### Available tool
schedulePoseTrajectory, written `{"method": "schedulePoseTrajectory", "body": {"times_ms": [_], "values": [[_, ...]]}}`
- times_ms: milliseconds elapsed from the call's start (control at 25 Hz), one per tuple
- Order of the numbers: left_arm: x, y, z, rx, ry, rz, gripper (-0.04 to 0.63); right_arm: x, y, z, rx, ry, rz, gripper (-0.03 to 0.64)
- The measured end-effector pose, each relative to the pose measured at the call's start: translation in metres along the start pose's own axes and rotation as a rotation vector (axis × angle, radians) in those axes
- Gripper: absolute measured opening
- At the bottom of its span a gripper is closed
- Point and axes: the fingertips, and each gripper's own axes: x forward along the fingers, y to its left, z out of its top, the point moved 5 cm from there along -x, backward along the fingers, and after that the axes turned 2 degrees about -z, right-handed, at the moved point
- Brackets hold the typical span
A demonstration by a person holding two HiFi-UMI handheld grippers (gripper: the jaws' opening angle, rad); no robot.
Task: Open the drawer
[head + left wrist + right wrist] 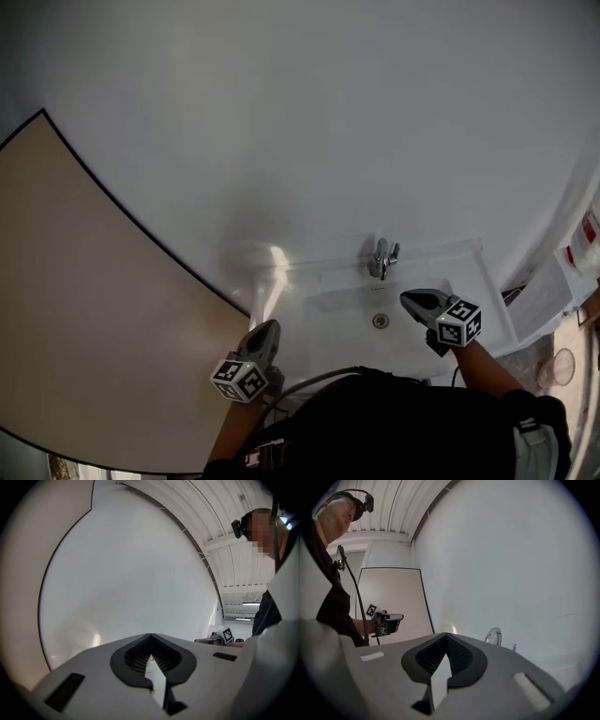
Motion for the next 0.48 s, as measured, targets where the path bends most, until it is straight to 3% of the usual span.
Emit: {"method": "schedulePoseTrajectory", "body": {"times_ms": [200, 480], "values": [[0.007, 0.011, -0.001, 0.007, 0.005, 0.022, 0.0, 0.027, -0.023, 0.005, 0.077, -0.03, 0.008, -0.002], [0.019, 0.039, 0.005, 0.011, 0.047, -0.01, 0.0, 0.045, -0.021, -0.001, 0.098, -0.027, -0.07, -0.003]]}}
